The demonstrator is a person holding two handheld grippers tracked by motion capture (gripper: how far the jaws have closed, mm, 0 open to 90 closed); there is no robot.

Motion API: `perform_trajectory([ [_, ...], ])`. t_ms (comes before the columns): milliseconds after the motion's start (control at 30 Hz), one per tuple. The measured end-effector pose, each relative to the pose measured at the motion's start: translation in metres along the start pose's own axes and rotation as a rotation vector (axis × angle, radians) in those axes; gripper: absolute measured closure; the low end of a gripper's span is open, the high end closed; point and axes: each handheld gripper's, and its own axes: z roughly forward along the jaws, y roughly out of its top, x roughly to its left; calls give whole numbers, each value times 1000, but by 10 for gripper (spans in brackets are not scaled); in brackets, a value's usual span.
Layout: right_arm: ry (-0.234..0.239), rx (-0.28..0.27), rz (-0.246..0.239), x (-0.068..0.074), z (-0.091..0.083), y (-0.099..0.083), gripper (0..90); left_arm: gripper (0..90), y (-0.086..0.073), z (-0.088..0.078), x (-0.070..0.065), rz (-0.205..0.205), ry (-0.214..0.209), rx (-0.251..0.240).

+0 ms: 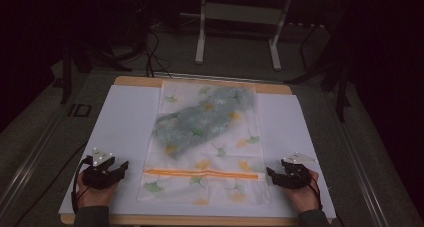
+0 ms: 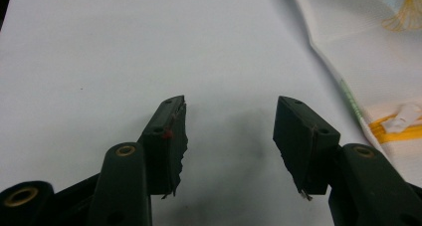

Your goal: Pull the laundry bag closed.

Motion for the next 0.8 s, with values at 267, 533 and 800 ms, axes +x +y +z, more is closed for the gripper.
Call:
perform_trajectory([
  [267,35,-7,-18,5,-4,4,367,467,0,-2,2,-11,-29,-9],
  [533,83,-11,-56,15,-2,15,384,463,-1,-3,-1,-7,-51,-3],
  [800,120,-4,-118,28,3,29,385,528,-2,-6,0,-10,-70,-3],
])
